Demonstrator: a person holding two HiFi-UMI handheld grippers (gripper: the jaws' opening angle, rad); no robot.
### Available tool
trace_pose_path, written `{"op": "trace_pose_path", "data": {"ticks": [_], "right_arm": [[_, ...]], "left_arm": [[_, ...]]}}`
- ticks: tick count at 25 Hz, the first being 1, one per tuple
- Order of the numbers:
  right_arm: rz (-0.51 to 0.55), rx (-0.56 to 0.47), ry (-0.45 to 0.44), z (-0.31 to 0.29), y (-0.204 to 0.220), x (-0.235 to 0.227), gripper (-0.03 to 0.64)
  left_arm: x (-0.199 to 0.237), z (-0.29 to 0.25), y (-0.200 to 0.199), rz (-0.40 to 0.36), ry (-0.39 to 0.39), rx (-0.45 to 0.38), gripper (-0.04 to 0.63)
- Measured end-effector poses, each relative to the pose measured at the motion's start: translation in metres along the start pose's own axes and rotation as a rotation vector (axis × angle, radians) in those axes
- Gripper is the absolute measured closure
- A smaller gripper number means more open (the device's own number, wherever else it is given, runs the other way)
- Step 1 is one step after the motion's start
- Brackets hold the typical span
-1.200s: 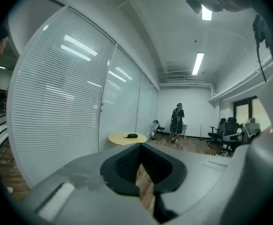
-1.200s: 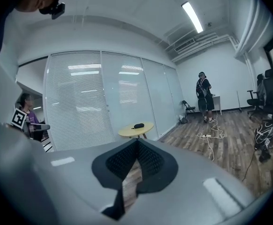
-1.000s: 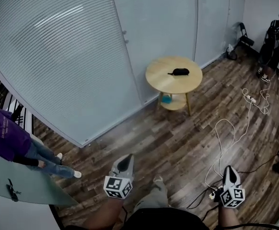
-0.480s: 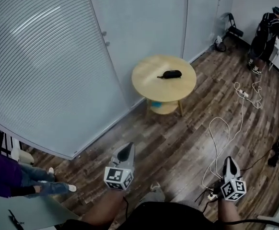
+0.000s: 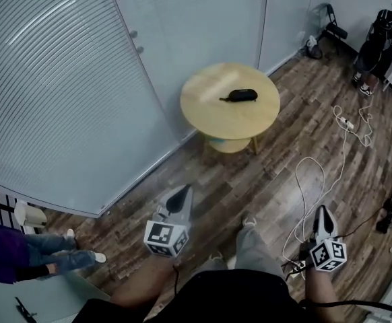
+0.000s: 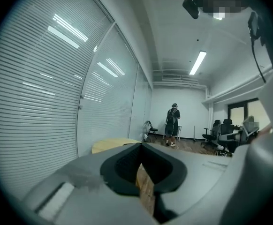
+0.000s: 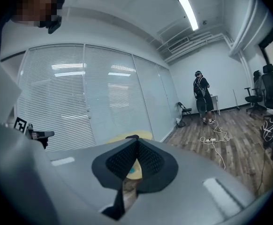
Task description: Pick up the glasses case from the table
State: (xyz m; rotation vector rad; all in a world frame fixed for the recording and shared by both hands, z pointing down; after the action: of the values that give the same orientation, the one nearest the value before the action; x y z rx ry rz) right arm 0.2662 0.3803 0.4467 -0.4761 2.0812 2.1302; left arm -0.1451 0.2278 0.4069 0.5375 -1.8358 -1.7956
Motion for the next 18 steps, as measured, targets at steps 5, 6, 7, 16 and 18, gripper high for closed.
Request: {"op": "trace_pose_path", "data": {"ticks": [5, 6, 7, 16, 18], "right_arm": [[-0.03, -0.003, -0.079, -0.093, -0.004, -0.016, 0.612], [-0.033, -0.005, -0.092, -0.112, -0.008, -0.023, 0.612], [-0.036, -0.008, -0.106, -0.131, -0.012, -0.03, 0.612], [-0.036, 0.049, -0.22, -0.277, -0.021, -0.081, 0.612], [-0.048, 0.073, -0.215, -0.307, -0.009, -0.091, 0.612]], "left_arm": [[0.006, -0.063, -0.009, -0.047, -0.022, 0.006, 0.591], [0.005, -0.078, -0.011, -0.057, -0.027, 0.008, 0.592], [0.003, -0.095, -0.015, -0.065, -0.031, 0.006, 0.592], [-0.001, -0.211, -0.026, -0.05, -0.12, -0.02, 0.591], [0.006, -0.231, -0.009, -0.039, -0.13, 0.009, 0.591]]}}
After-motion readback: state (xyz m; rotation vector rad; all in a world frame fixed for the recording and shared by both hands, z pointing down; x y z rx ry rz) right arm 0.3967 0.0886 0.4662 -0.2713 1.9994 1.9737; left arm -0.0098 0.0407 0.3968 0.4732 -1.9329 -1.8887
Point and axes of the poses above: the fingertips, and each gripper's own axes: z backward along the fingers, x to its left, y out of its underside, the point moved 4 cm from there along z, backward along the fingers, and after that the axes turned 12 degrees about -x, right-handed, at the moved point
